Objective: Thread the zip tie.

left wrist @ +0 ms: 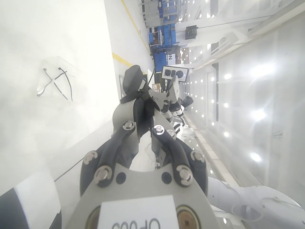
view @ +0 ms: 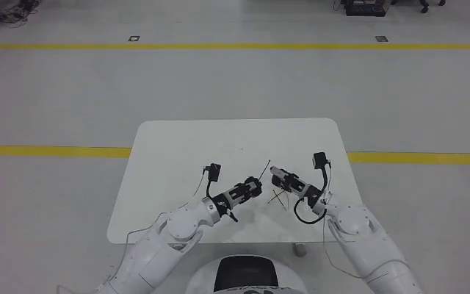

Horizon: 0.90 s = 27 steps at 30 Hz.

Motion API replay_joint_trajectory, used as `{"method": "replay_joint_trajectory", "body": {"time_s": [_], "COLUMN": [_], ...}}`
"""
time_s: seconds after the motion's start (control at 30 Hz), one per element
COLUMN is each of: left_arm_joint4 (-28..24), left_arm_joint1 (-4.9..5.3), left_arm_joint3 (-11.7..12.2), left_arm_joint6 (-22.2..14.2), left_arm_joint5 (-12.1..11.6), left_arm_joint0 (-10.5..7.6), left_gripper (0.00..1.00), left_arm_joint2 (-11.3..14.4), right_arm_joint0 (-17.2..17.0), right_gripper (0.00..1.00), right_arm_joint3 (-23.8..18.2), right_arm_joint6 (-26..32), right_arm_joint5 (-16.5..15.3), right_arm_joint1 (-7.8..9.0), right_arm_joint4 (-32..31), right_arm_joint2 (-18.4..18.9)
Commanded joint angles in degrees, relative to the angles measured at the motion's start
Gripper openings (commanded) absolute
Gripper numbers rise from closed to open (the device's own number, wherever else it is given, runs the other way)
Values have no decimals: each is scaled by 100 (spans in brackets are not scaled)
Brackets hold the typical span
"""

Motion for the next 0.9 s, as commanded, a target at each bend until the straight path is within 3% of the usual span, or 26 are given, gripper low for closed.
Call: {"method": "replay_joint_trajectory", "body": {"time_s": [0.0,0.1,0.4,0.5,0.57,0.7,0.87], "left_arm_joint4": [-59,23,19,-107,-184,-114,-123], "left_arm_joint1": [32,69,63,112,171,281,368], "left_arm_joint3": [46,38,101,213,252,269,235], "left_arm_joint6": [-181,-394,-360,-743,-1216,-1798,-2285], "left_arm_joint5": [38,125,204,118,64,-116,-277], "left_arm_joint0": [-23,-79,-127,-161,-153,-80,7], "left_gripper": [0,0,0,0,0,0,0], "left_arm_joint2": [-111,-189,-167,-316,-450,-691,-830], "right_arm_joint0": [9,16,34,303,574,1061,1531], "right_gripper": [100,100,100,100,100,100,100], "right_arm_joint3": [6,2,48,410,712,1258,1754], "right_arm_joint6": [161,184,197,1308,2254,3758,4748], "right_arm_joint5": [124,156,219,-19,-23,-23,-23], "right_arm_joint1": [31,35,35,91,146,207,201], "right_arm_joint4": [24,25,-6,333,497,1019,1390], "right_arm_joint2": [137,154,142,233,316,413,354]}}
